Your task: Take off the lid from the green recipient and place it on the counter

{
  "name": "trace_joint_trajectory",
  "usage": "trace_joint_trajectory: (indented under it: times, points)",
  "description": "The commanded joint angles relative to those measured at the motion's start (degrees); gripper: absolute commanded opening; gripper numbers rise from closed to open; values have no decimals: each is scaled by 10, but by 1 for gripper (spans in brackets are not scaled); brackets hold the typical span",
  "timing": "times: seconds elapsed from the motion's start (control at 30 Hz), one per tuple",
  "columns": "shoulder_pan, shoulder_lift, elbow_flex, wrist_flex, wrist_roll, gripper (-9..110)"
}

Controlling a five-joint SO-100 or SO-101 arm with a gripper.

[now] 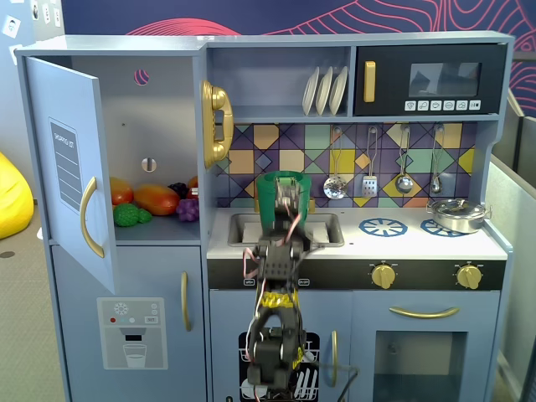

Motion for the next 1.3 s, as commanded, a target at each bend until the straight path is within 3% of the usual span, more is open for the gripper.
trace_joint_trajectory:
  times: [0.0, 1.27]
  points:
    - [-10, -74, -99, -94, -18, 41]
    - [-18, -394, -345, -167, -54, 35]
